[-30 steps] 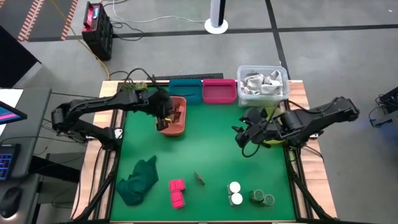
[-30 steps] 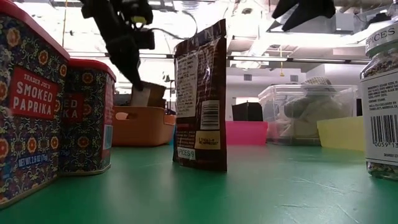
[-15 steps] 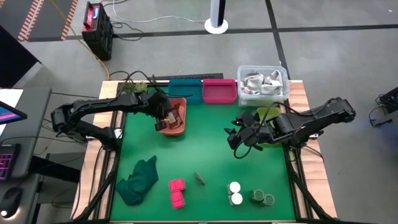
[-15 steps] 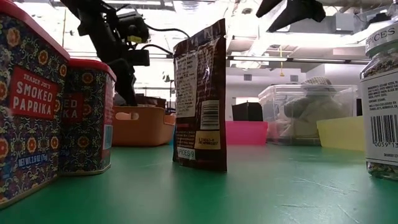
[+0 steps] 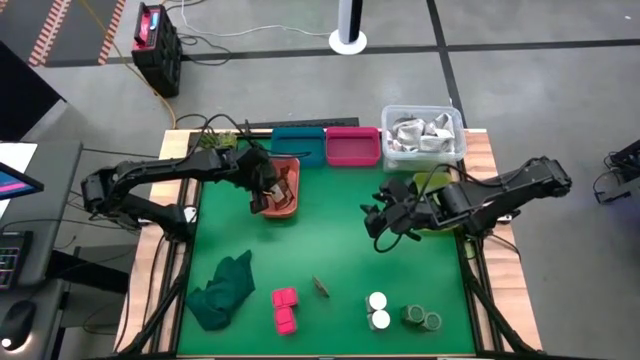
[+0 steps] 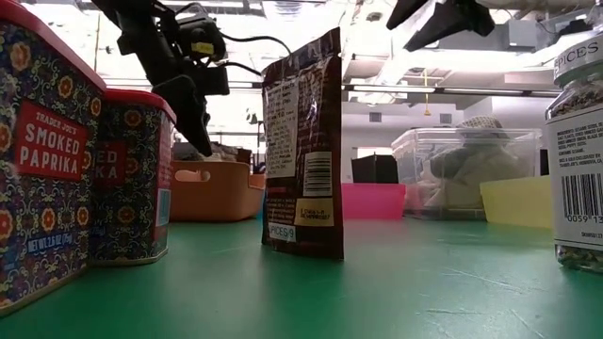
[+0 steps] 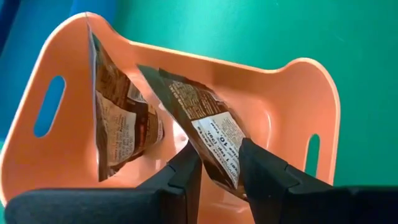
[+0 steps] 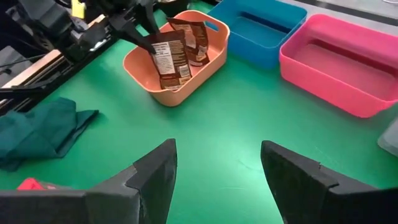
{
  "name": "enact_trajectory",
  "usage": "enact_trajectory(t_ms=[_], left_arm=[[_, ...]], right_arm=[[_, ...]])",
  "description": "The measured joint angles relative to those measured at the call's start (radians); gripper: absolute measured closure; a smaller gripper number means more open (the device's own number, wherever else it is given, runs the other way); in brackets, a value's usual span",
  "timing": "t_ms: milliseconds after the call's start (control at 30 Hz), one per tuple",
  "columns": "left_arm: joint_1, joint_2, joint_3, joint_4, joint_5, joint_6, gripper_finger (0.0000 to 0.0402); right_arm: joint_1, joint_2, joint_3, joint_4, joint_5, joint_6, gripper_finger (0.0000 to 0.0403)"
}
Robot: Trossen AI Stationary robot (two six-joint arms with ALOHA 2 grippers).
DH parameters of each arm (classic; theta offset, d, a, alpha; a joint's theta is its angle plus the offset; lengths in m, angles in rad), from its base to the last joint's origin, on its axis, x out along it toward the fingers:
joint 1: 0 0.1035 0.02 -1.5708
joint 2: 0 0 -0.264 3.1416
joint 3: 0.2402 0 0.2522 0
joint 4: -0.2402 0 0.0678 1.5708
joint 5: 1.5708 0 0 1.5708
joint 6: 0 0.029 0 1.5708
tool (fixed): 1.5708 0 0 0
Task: Sort spices by type
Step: Put the left brown spice bag into the orange bin
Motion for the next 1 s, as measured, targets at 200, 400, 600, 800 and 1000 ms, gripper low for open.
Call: enact_trajectory(t_ms=[200, 400, 600, 800, 1000], left_arm=[[0.0, 0.0, 0.0, 0.057, -0.045, 0.053, 0.0306], [0.0, 0.0, 0.001, 0.111, -0.052, 0.135, 0.0347], [0.0, 0.0, 0.001, 0.08, -0.028, 0.143, 0.0398], [0.0, 0.0, 0.004, 0.079, -0.02, 0.145, 0.0401], [0.0, 0.0, 0.064, 0.084, -0.073, 0.189, 0.0401]], right_arm=[[-0.033, 0.0, 0.0, -0.003, 0.001, -0.003, 0.0143], [-0.067, -0.001, 0.0, -0.005, 0.0, -0.039, 0.0143], [-0.089, -0.001, 0.0, 0.004, -0.004, -0.061, 0.0143], [-0.089, -0.001, 0.0, 0.006, -0.005, -0.076, 0.0143], [-0.088, -0.001, 0.0, 0.007, -0.005, -0.076, 0.0143]])
